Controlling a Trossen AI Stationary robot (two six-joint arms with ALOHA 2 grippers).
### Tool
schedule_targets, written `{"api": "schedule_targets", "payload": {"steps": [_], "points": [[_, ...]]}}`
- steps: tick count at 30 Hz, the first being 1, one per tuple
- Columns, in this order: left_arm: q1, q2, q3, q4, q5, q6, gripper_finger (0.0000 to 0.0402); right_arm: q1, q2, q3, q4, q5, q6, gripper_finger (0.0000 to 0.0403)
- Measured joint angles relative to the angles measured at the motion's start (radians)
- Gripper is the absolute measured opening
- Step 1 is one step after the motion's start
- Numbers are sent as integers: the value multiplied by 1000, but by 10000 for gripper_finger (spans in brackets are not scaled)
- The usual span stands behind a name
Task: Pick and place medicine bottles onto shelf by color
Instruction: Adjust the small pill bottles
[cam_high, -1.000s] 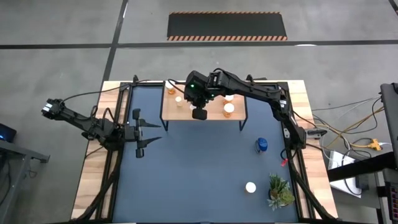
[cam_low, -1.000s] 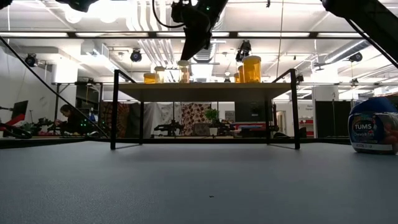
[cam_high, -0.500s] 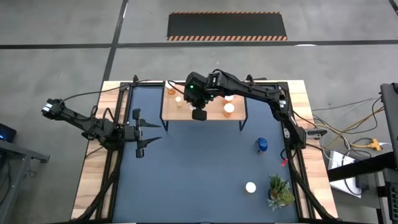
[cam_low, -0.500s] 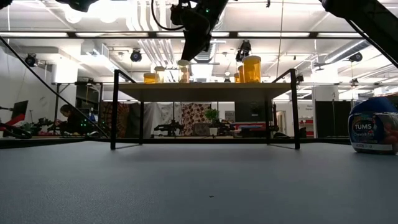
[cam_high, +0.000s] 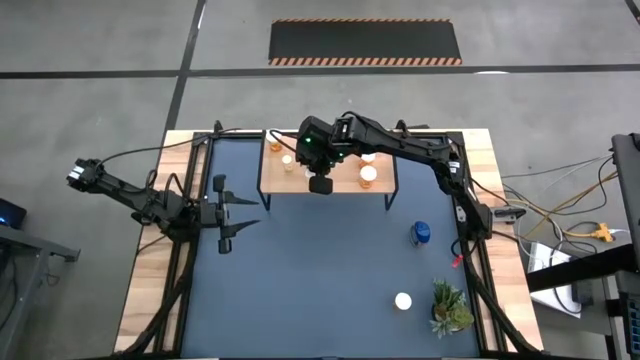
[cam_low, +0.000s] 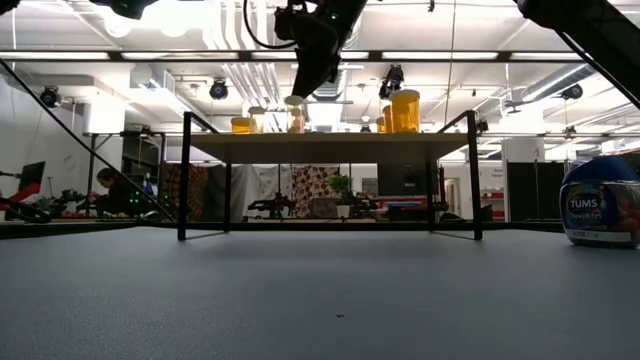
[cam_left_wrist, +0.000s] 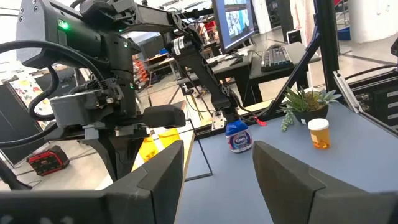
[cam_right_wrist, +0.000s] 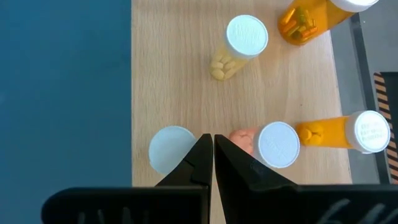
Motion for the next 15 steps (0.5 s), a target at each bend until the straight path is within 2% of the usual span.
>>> {"api": "schedule_targets", "payload": {"steps": [15], "points": [[0, 0, 0, 0, 0, 0, 176, 0, 0, 0, -8, -30, 9, 9]]}}
